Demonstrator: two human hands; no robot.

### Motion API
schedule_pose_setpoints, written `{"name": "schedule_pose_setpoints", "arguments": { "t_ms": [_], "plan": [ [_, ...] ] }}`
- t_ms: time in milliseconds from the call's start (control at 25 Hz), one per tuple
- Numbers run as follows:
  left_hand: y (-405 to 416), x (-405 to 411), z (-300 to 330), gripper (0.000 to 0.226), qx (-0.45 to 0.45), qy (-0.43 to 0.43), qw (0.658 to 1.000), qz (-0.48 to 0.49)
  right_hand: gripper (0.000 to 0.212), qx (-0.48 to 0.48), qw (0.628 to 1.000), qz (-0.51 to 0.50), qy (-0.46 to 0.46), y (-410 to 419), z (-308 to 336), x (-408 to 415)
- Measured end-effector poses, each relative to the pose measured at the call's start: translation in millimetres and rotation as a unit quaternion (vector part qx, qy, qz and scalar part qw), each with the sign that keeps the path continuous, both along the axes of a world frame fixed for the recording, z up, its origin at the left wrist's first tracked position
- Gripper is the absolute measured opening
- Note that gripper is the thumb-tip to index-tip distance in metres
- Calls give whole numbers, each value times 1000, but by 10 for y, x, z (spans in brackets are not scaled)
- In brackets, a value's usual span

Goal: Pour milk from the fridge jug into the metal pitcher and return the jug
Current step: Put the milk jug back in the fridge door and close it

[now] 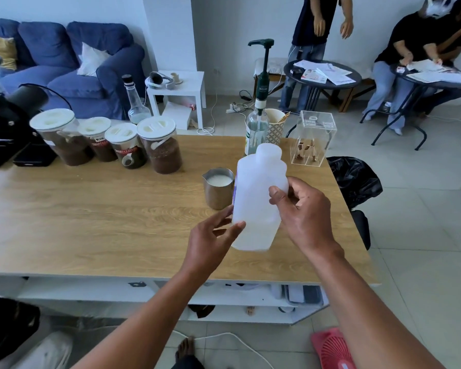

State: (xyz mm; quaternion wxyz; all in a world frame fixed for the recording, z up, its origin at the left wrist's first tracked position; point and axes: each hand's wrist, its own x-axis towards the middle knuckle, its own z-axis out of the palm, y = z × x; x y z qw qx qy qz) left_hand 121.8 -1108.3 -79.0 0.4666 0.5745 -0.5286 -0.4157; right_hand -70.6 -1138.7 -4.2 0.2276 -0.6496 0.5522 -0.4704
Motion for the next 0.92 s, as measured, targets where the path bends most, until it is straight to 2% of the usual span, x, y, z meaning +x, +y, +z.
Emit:
{"name": "schedule_pose_setpoints", "arguments": {
  "t_ms": [80,160,280,360,680,920],
  "plan": [
    [111,66,18,36,21,72,997,24,22,-1,999,21,-26,40,169,32],
    [172,152,-12,35,85,151,983,68,17,0,997,52,-52,84,290,126],
    [212,301,-34,43,201,289,929,111,18,-1,992,102,-80,176,351,343],
    [287,433,-22,41,212,357,900,137,18,-2,986,142,-82,241,359,501],
    [1113,1142,27,34,164,420,852,264,21,14,960,271,-68,563,410,1353],
    [2286,1537,-42,35,128,449,799,379,19,64,912,404,-20,1258,383,1973]
  ]
}}
